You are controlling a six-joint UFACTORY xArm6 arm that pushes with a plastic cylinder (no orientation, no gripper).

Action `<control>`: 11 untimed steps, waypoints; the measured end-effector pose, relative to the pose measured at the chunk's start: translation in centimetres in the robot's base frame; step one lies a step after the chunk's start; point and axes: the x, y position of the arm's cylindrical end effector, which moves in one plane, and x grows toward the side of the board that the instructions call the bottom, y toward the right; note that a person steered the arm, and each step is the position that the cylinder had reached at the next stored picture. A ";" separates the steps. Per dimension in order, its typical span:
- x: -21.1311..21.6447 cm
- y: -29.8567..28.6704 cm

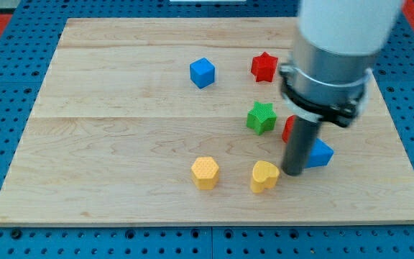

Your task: Slide the red circle into the red star

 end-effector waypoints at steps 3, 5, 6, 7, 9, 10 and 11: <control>-1.8 -7.3; -6.9 -7.4; -10.0 -5.1; -12.2 -2.0; -9.0 0.8; -7.8 2.3; -7.5 4.1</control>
